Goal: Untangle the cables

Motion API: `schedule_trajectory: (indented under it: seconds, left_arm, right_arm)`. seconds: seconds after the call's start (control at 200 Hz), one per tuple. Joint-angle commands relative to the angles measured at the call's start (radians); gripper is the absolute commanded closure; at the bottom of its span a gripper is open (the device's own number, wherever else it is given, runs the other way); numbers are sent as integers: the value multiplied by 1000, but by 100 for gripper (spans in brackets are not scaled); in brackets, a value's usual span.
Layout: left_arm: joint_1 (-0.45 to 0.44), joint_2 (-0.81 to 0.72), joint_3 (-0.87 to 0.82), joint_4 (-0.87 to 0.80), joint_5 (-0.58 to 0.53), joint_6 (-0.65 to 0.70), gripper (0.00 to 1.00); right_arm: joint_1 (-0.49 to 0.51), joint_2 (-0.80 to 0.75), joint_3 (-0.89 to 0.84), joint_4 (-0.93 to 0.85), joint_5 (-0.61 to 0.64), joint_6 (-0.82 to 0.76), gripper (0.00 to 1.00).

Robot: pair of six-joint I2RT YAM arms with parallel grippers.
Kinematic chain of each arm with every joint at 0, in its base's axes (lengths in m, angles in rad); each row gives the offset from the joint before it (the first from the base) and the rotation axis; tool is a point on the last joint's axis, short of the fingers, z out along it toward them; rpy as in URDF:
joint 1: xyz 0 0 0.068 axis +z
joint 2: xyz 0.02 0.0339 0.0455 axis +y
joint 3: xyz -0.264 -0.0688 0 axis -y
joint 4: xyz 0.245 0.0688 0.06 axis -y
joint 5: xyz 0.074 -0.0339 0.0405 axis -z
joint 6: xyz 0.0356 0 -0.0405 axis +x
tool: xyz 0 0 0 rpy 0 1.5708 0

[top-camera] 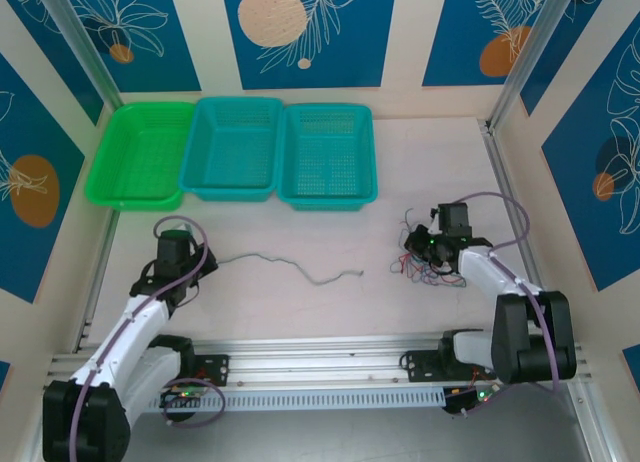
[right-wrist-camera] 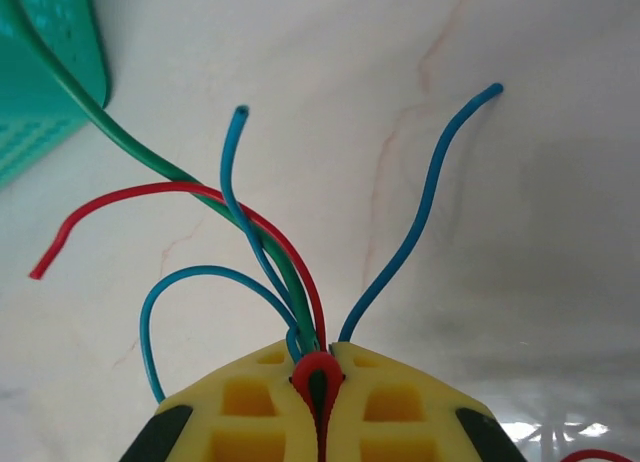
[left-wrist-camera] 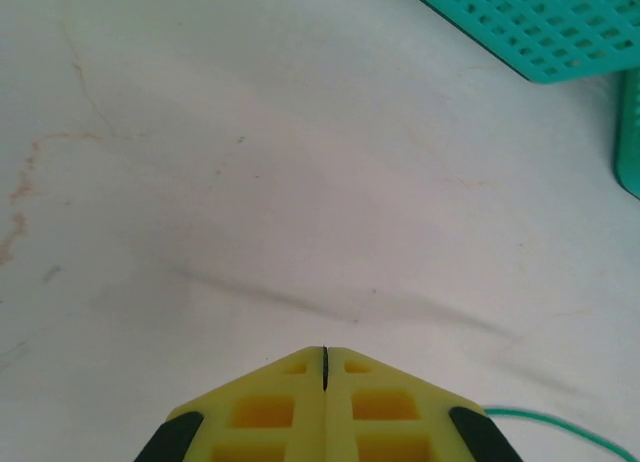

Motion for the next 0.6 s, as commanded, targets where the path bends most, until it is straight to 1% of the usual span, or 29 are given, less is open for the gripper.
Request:
schedule_trajectory:
  seconds: [0.0, 0.045, 0.08, 0.18, 0.2, 0.215, 0.26, 0.27, 0.285, 0.31, 0.335, 0.405, 0.475, 0.535, 0.595]
  left_arm:
    - [6, 20, -45, 97, 84, 13, 100]
    - [1, 44, -65, 188, 155, -5, 100]
    - [-8, 61, -72, 236, 190, -11, 100]
    - [-36, 70, -56, 230, 187, 1, 100]
    - [-38, 65, -53, 222, 184, 6, 100]
    - [-39, 58, -51, 215, 182, 9, 100]
    - [-39, 38, -50, 195, 171, 15, 100]
    - [-39, 33, -49, 190, 169, 16, 100]
    - [-39, 24, -49, 183, 165, 19, 100]
    - [-39, 10, -49, 171, 155, 23, 100]
    - [-39, -5, -49, 157, 147, 25, 100]
    - [-40, -39, -51, 135, 133, 34, 100]
    - [-39, -59, -57, 132, 142, 39, 100]
    - [-39, -66, -59, 148, 168, 45, 100]
    - [-39, -69, -66, 184, 209, 50, 100]
  right_arm:
    - [60, -7, -3, -6, -55, -11, 100]
    - [97, 10, 5, 3, -69, -24, 100]
    - [123, 24, 13, 6, -67, -29, 100]
    - [155, 61, 42, 6, -68, -31, 100]
    - [159, 65, 51, 1, -72, -37, 95]
    - [160, 68, 58, -5, -72, -41, 90]
    - [173, 69, 86, -37, -60, -58, 66]
    - [177, 66, 93, -44, -56, -63, 63]
    - [182, 63, 103, -57, -45, -69, 55]
    - [192, 56, 119, -83, -21, -80, 46]
    - [202, 45, 134, -106, 7, -89, 42]
    - [229, -19, 161, -150, 82, -106, 34]
    - [268, -100, 163, -145, 132, -118, 30]
    - [340, -170, 144, -84, 128, -152, 30]
    - [446, -211, 126, 6, 75, -224, 30]
